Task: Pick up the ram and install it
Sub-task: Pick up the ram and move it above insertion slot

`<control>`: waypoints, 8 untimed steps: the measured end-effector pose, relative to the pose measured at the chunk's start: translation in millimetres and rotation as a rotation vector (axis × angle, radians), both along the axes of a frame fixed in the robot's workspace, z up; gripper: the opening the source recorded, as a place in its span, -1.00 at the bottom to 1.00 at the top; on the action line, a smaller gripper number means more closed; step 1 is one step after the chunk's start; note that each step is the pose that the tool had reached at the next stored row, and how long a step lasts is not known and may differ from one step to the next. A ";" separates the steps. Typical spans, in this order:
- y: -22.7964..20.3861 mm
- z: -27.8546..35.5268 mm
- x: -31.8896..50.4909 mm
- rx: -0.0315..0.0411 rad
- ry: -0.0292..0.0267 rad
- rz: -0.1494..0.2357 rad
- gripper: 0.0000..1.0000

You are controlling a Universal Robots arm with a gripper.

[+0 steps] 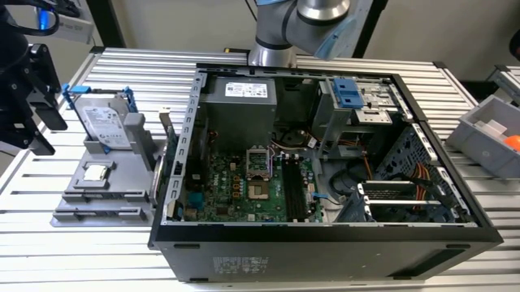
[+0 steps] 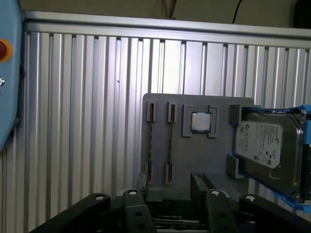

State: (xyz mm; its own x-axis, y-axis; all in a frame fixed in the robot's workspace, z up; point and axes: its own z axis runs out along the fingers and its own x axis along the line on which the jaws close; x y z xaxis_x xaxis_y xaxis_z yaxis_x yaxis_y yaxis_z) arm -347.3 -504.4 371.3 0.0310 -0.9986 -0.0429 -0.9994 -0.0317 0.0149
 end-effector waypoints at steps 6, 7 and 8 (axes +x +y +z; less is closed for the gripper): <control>0.1 -5.0 0.0 0.0001 -0.0001 -0.001 1.00; 0.1 -5.7 0.0 0.0000 0.0000 -0.001 1.00; 0.1 -6.5 0.0 0.0001 -0.0001 -0.001 1.00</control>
